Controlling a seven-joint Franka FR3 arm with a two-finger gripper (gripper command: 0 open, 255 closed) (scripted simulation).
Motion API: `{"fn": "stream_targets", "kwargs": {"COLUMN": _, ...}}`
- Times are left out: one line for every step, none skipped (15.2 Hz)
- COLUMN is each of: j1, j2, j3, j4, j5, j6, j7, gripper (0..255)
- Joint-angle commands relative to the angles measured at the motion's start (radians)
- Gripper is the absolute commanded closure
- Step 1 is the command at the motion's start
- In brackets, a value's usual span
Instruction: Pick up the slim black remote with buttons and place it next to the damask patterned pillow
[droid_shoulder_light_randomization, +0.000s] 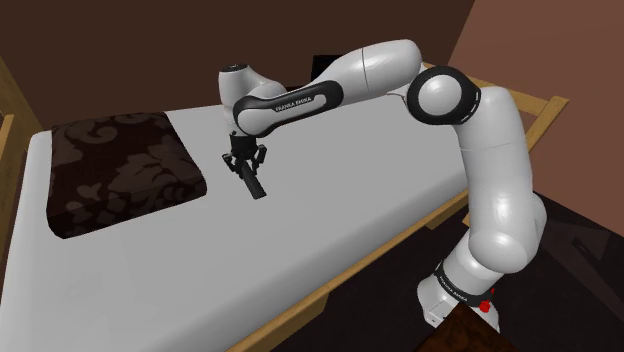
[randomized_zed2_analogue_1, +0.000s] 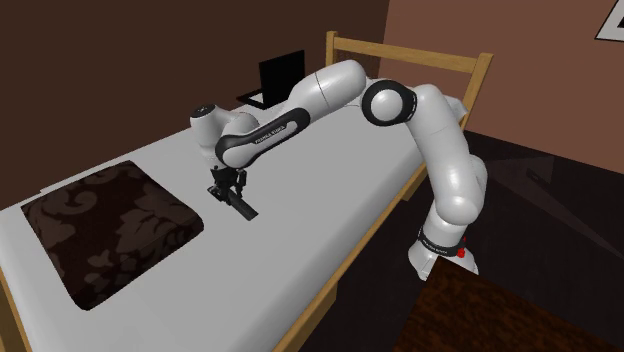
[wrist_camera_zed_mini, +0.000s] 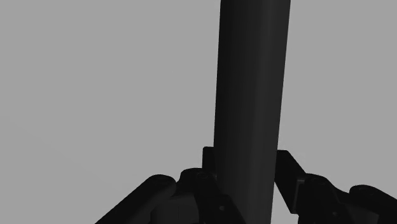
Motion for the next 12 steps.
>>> {"fn": "stream_targets", "kwargs": {"j1": 0.0, "j2": 0.001, "j3": 0.0, "j4": -0.001, "j5": 0.0, "j6": 0.0, "j7": 0.0, "gripper": 255}}
{"fn": "stream_targets", "kwargs": {"j1": 0.0, "j2": 0.001, "j3": 0.0, "j4": -0.001, "j5": 0.0, "j6": 0.0, "j7": 0.0, "gripper": 255}}
{"fn": "stream_targets", "kwargs": {"j1": 0.0, "j2": 0.001, "j3": 0.0, "j4": 0.0, "j5": 0.0, "j6": -0.001, "j7": 0.0, "gripper": 0}}
{"fn": "stream_targets", "kwargs": {"j1": 0.0, "j2": 0.001, "j3": 0.0, "j4": 0.0, "j5": 0.0, "j6": -0.001, "j7": 0.0, "gripper": 0}}
{"fn": "stream_targets", "kwargs": {"j1": 0.001, "j2": 0.001, "j3": 0.0, "j4": 0.0, "j5": 0.0, "j6": -0.001, "j7": 0.0, "gripper": 0}}
{"fn": "stream_targets", "kwargs": {"j1": 0.001, "j2": 0.001, "j3": 0.0, "j4": 0.0, "j5": 0.0, "j6": -0.001, "j7": 0.0, "gripper": 0}}
{"fn": "stream_targets", "kwargs": {"j1": 0.001, "j2": 0.001, "j3": 0.0, "j4": 0.0, "j5": 0.0, "j6": -0.001, "j7": 0.0, "gripper": 0}}
{"fn": "stream_targets", "kwargs": {"j1": 0.0, "j2": 0.001, "j3": 0.0, "j4": -0.001, "j5": 0.0, "j6": 0.0, "j7": 0.0, "gripper": 0}}
{"fn": "stream_targets", "kwargs": {"j1": 0.001, "j2": -0.011, "j3": 0.005, "j4": 0.015, "j5": 0.007, "j6": -0.026, "j7": -0.005, "gripper": 0}}
{"fn": "stream_targets", "kwargs": {"j1": 0.003, "j2": -0.021, "j3": 0.009, "j4": 0.033, "j5": 0.014, "j6": -0.053, "j7": -0.009, "gripper": 0}}
{"fn": "stream_targets", "kwargs": {"j1": 0.005, "j2": -0.03, "j3": 0.013, "j4": 0.053, "j5": 0.02, "j6": -0.081, "j7": -0.014, "gripper": 0}}
{"fn": "stream_targets", "kwargs": {"j1": 0.007, "j2": -0.037, "j3": 0.016, "j4": 0.07, "j5": 0.024, "j6": -0.103, "j7": -0.017, "gripper": 0}}
